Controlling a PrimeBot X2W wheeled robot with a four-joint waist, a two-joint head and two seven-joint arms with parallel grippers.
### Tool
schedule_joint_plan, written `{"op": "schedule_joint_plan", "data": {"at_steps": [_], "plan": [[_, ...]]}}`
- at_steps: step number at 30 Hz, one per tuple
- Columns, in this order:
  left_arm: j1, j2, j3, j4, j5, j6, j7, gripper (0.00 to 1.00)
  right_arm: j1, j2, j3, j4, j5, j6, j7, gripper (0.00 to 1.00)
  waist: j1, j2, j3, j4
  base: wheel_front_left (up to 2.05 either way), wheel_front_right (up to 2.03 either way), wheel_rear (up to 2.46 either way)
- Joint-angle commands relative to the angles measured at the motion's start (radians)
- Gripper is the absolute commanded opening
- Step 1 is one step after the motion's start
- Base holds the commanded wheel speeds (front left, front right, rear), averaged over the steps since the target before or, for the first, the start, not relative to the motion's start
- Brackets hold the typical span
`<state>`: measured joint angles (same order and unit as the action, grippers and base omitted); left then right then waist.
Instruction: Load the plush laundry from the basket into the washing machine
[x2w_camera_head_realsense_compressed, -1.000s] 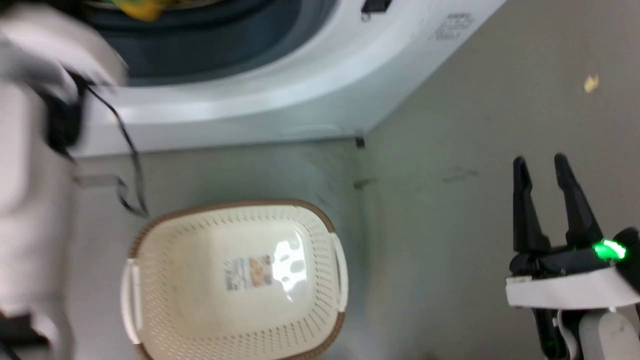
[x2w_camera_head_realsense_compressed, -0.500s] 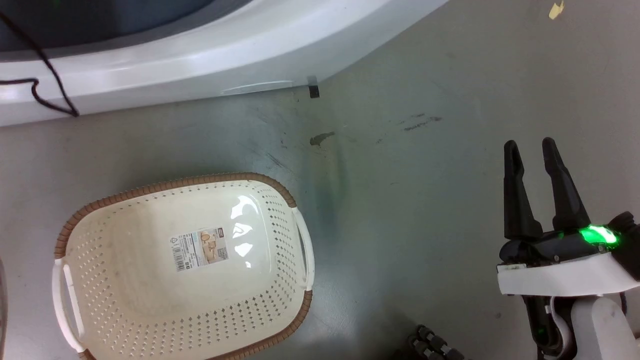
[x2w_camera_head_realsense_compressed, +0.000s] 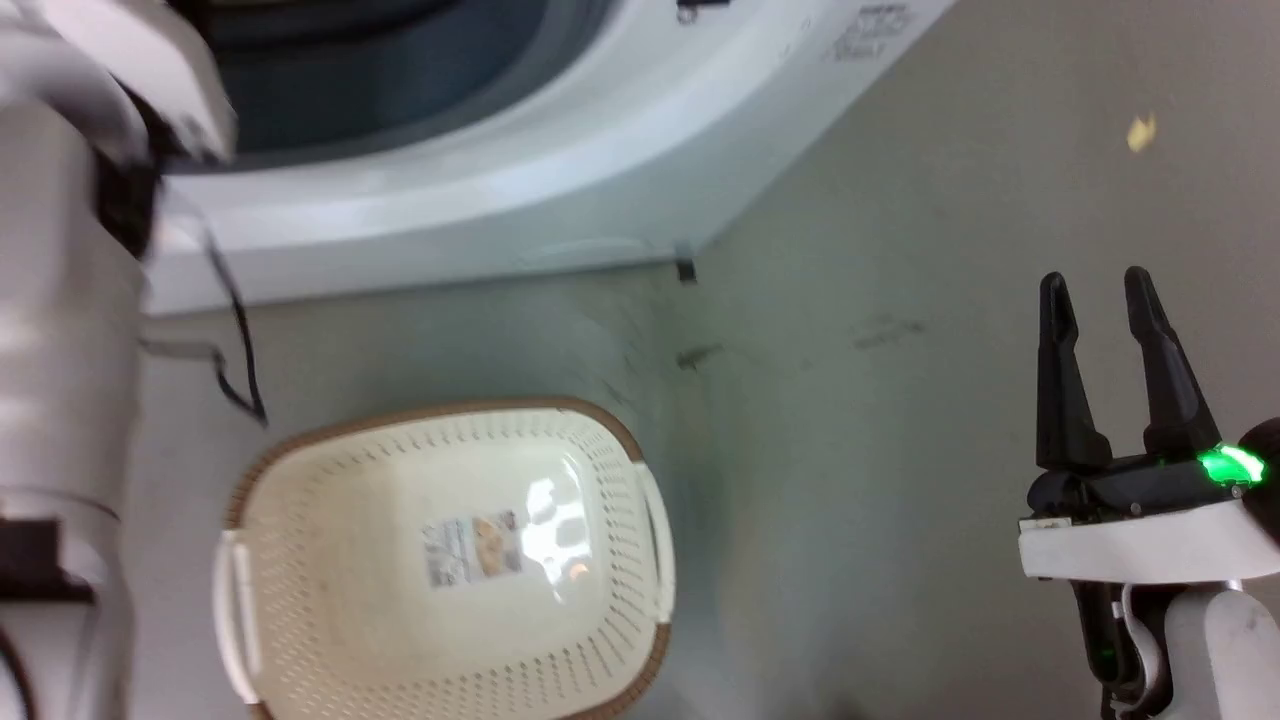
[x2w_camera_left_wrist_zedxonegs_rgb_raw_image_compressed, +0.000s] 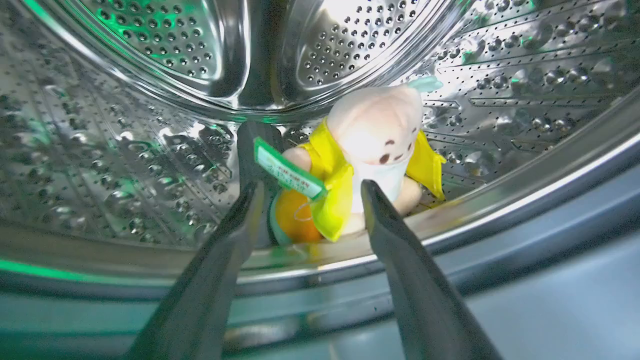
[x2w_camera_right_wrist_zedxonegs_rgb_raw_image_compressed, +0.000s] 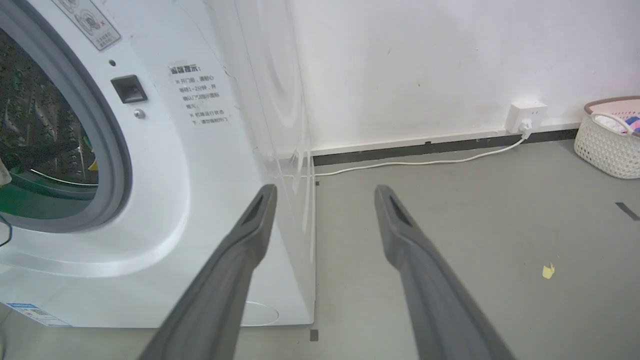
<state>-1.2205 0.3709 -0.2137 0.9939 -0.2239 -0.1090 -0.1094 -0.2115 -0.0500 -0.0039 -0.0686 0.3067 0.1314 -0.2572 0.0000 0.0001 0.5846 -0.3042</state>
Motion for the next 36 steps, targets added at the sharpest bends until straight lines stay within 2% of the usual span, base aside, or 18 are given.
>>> {"op": "schedule_joint_plan", "data": {"at_steps": [1, 5, 9, 12, 19, 25, 29, 32, 36], "plan": [[0.022, -0.001, -0.002, 0.004, -0.004, -0.003, -0.015, 1.00, 0.005, 0.000, -0.003, 0.001, -0.008, -0.001, -0.005, 1.00, 0.0000, -0.0001, -0.079, 0.056, 0.00, 0.00, 0.00], [0.134, -0.041, -0.020, 0.013, -0.024, -0.012, -0.105, 1.00, 0.031, 0.000, -0.019, 0.004, -0.051, -0.001, -0.005, 1.00, 0.0000, -0.0001, -0.188, 0.114, 0.00, 0.00, 0.00], [0.273, -0.090, -0.028, -0.035, -0.061, -0.018, -0.144, 1.00, 0.063, 0.000, -0.026, 0.010, -0.084, -0.001, -0.005, 1.00, 0.0000, -0.0001, -0.286, 0.172, 0.00, 0.00, 0.00], [0.399, -0.120, -0.042, -0.132, -0.079, -0.020, -0.151, 1.00, 0.092, 0.000, -0.032, 0.014, -0.099, -0.001, -0.005, 1.00, 0.0000, -0.0001, -0.349, 0.214, 0.00, 0.00, 0.00], [0.752, -0.170, -0.011, -0.453, -0.068, 0.022, -0.152, 1.00, 0.162, 0.000, -0.029, 0.032, -0.113, -0.001, -0.005, 1.00, 0.0000, -0.0001, -0.462, 0.288, 0.00, 0.00, 0.00], [0.996, -0.219, 0.043, -0.642, -0.087, 0.047, -0.152, 1.00, 0.226, 0.000, 0.001, 0.054, -0.109, -0.001, -0.005, 1.00, 0.0000, -0.0001, -0.529, 0.308, 0.00, 0.00, 0.00], [1.111, -0.244, 0.092, -0.743, -0.068, 0.080, -0.152, 1.00, 0.262, 0.000, 0.019, 0.069, -0.107, -0.001, -0.005, 1.00, 0.0000, -0.0001, -0.558, 0.308, 0.00, 0.00, 0.00], [1.172, -0.253, 0.114, -0.787, -0.038, 0.095, -0.152, 1.00, 0.288, 0.000, 0.024, 0.075, -0.105, -0.001, -0.005, 1.00, 0.0000, -0.0001, -0.570, 0.306, 0.00, 0.00, 0.00], [1.221, -0.261, 0.131, -0.804, -0.014, 0.087, -0.152, 1.00, 0.312, 0.000, 0.031, 0.085, -0.105, -0.001, -0.005, 1.00, 0.0000, -0.0001, -0.580, 0.301, 0.00, 0.00, 0.00]]}}
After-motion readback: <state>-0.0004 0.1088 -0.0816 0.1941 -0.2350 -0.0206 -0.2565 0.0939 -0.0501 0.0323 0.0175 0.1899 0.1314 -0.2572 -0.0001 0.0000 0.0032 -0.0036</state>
